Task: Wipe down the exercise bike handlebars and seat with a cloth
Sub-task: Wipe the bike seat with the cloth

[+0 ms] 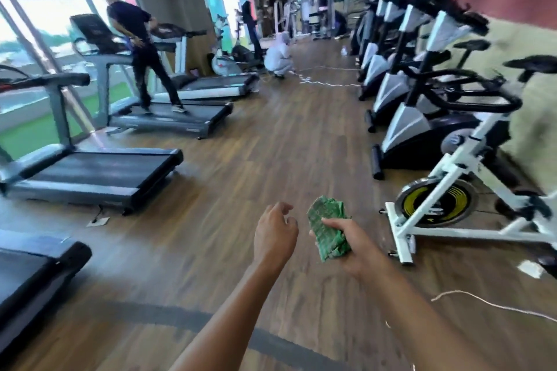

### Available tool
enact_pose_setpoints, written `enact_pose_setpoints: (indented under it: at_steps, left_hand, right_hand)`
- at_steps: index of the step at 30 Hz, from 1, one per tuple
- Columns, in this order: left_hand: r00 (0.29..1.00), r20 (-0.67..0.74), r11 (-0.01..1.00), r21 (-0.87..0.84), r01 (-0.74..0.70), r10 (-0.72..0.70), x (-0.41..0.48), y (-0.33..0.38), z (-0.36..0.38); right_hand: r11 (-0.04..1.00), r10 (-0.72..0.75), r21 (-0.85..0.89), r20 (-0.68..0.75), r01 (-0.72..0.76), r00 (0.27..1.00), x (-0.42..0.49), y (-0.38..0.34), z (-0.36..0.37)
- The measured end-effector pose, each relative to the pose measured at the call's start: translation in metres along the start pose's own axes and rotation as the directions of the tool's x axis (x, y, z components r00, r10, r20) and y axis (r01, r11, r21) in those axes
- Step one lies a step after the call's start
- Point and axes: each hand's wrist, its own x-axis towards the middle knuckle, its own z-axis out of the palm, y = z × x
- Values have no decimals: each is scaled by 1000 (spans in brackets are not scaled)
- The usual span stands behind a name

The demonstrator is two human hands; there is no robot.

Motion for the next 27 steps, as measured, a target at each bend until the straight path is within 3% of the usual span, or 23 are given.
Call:
enact_pose_setpoints:
  at_steps: [7,19,27]
  left_hand:
    - [974,168,987,-59,-147,155,70,44,72]
    - [922,324,977,-79,-197,212,233,170,269]
    - [815,472,942,-157,-298,337,266,268,380]
  right_hand:
    - [981,-110,151,-106,125,988,48,-55,-44]
    - [920,-120,326,-293,217,949,195,-212,-186]
    - [781,-137,501,-446,374,884,222,-281,-289]
